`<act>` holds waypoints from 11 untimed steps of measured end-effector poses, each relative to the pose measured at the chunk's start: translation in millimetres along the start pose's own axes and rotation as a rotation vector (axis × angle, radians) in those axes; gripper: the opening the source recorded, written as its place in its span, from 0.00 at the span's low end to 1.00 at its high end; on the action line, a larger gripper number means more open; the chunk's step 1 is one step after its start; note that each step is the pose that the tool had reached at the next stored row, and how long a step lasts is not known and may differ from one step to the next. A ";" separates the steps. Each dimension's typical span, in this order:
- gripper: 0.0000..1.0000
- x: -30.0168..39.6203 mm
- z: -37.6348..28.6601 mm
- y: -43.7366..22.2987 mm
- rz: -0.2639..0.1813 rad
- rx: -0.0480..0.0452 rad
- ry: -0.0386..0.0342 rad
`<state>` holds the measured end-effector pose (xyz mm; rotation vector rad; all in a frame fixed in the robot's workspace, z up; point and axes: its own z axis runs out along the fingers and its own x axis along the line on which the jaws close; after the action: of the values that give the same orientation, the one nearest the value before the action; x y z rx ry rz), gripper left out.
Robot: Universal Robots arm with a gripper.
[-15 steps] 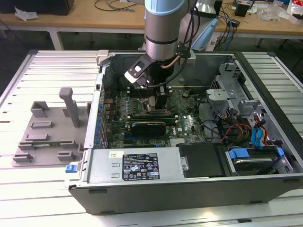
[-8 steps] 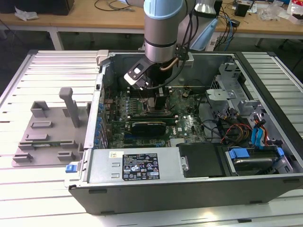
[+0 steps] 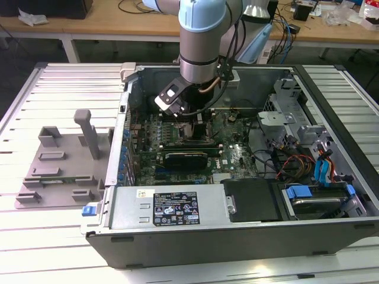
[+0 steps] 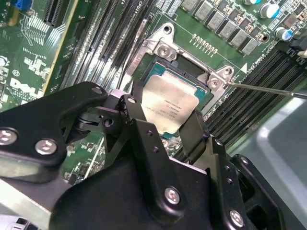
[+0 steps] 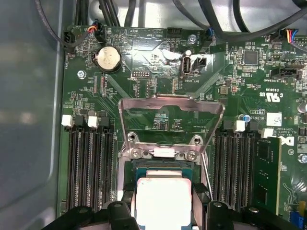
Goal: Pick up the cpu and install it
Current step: 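Place the cpu into insertion slot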
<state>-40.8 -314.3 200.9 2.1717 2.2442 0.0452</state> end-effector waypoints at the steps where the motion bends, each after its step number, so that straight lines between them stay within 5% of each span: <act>1: 0.55 0.2 0.5 -0.1 0.000 0.0001 -0.0001; 11: 0.55 0.5 4.2 0.2 0.026 0.0000 -0.0012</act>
<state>-40.4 -313.8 196.6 2.2002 2.2156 0.0443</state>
